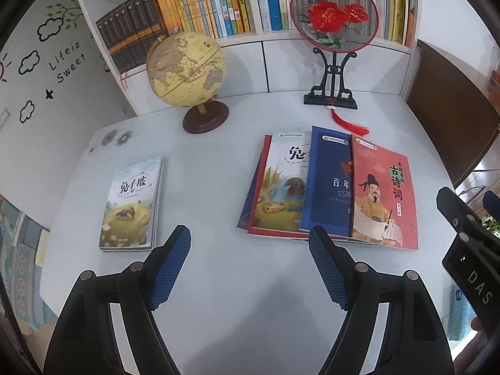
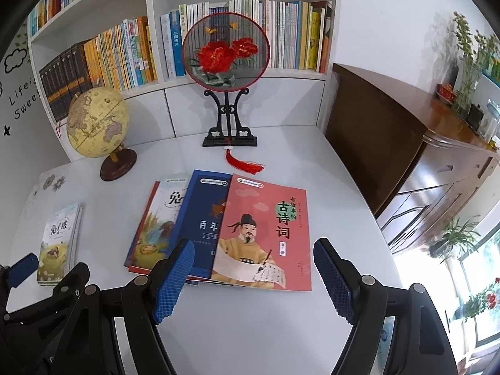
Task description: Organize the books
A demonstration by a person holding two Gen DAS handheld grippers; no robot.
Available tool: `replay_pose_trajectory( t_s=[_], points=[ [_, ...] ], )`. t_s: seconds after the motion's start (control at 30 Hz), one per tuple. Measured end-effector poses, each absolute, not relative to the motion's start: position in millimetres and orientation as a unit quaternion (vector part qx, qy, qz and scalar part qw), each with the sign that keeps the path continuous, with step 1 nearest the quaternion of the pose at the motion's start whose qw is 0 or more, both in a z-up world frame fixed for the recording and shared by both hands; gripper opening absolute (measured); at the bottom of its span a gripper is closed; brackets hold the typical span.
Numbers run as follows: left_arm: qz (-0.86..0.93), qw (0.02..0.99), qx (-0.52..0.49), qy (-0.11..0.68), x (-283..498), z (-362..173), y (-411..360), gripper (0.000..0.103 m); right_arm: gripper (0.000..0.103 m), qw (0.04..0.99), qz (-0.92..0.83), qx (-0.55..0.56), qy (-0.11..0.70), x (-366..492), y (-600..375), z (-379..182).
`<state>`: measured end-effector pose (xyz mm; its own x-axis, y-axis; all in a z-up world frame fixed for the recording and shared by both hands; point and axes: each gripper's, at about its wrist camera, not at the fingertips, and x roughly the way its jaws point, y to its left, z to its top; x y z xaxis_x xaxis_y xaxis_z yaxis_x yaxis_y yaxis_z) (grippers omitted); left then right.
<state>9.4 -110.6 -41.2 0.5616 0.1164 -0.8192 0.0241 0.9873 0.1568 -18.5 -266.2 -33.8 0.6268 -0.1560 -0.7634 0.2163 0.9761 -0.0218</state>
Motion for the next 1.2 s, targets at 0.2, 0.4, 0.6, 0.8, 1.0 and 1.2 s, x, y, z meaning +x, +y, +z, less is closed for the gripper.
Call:
replay_pose_trajectory(
  t_s=[0.2,0.4,0.6,0.8,1.0,1.2],
  points=[
    [0.03,0.88,0.079,0.468,14.6,-43.0,-121.5,0.077,0.077,0.901,-0.1,0.021,0.421,-14.9,-276.2,-37.8],
    [0.034,0.877,0.08,0.472,21.6,-47.2,-125.1,0.077,0.077,0.897,-0.095,0.02,0.431,-8.3,-282.7,-45.6],
    [0.04,0.876,0.089,0.473,34.8,-51.7,-129.7,0.077,0.077,0.894,-0.098,0.016,0.437,-3.3,-287.6,-53.2],
    [0.029,0.875,0.09,0.474,41.0,-54.6,-134.6,0.077,0.077,0.888,-0.099,0.026,0.448,1.4,-294.1,-60.8],
    [-0.013,0.872,0.087,0.482,56.1,-71.8,-135.1,0.077,0.077,0.887,-0.102,0.03,0.449,4.0,-302.9,-69.7],
    [-0.055,0.867,0.076,0.489,74.1,-95.5,-143.4,0.077,0.077,0.881,-0.106,0.057,0.457,15.0,-337.1,-101.4]
  ],
)
